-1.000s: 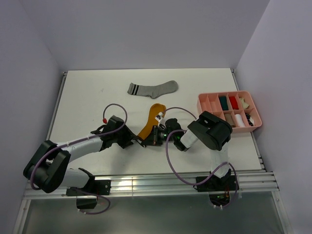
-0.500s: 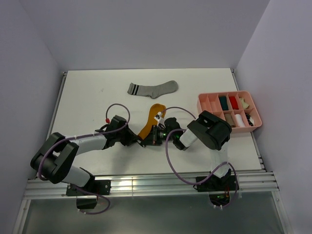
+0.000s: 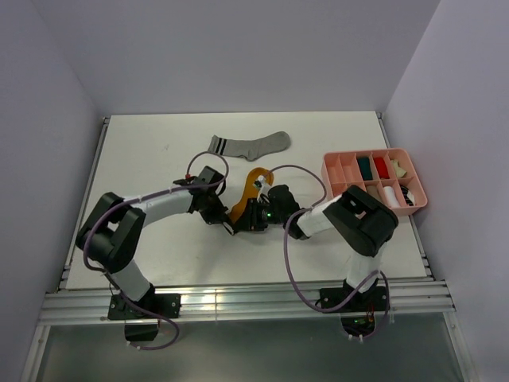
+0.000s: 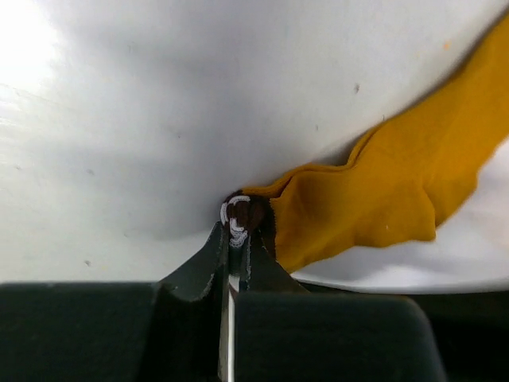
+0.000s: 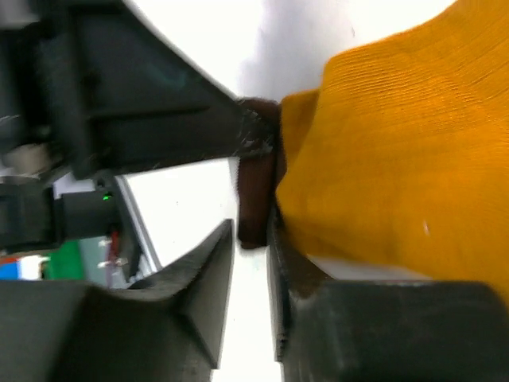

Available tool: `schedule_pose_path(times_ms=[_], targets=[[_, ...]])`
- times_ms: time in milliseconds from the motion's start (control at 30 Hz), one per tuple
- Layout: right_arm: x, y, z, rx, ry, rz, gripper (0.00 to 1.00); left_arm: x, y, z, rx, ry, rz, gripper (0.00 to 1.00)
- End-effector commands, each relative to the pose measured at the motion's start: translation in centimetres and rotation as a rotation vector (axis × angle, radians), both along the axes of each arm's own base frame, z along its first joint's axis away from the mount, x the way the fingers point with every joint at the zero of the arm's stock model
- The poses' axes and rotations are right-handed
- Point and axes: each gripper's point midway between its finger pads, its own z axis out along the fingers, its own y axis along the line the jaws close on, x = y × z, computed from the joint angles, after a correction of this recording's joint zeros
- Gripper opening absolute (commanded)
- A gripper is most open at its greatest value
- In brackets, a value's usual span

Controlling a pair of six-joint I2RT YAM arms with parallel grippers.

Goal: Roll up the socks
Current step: Roll the sock at the center of the board.

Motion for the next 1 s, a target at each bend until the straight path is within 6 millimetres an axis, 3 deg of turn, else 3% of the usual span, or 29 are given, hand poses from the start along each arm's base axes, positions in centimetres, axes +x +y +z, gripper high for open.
schedule_pose_path(times_ms=[0,67,200,233,267,333,400,667,967], targets=[[1.7,-0.6,2.2,-0.094,-0.181,-0.017,0.35,-0.3,2.9,-0.6,0.218,0.079,-0.067,0.00],[2.6,-1.4,3.1,-0.158,-0.275,-0.057,0.39,-0.8,3.4,-0.6,0.269,0.125,-0.111,0.00],[3.3,-2.0,4.1,-0.301,-0.443,-0.107,0.45,0.1,3.2,-0.7,0.332,0.178,-0.164,0.00],[2.4,-1.1,4.6,-0.323,-0.490,-0.084,0.46,0.3,3.3,-0.8,0.350,0.185,-0.176,0.01],[3.2,-1.6,4.5,-0.409,-0.556,-0.119,0.47,0.1,3.4,-0.8,0.361,0.201,-0.185,0.00],[1.9,-0.2,4.7,-0.458,-0.629,-0.093,0.48,0.5,3.2,-1.0,0.367,0.212,-0.205,0.01],[2.0,0.1,4.7,-0.525,-0.697,-0.106,0.49,0.8,2.8,-1.1,0.363,0.214,-0.213,0.00],[0.9,3.9,3.6,-0.709,-0.882,-0.049,0.49,1.2,2.3,-1.2,0.355,0.223,-0.244,0.00],[1.4,4.2,0.3,-0.836,-0.870,-0.042,0.47,1.3,2.0,-1.1,0.346,0.220,-0.266,0.00]])
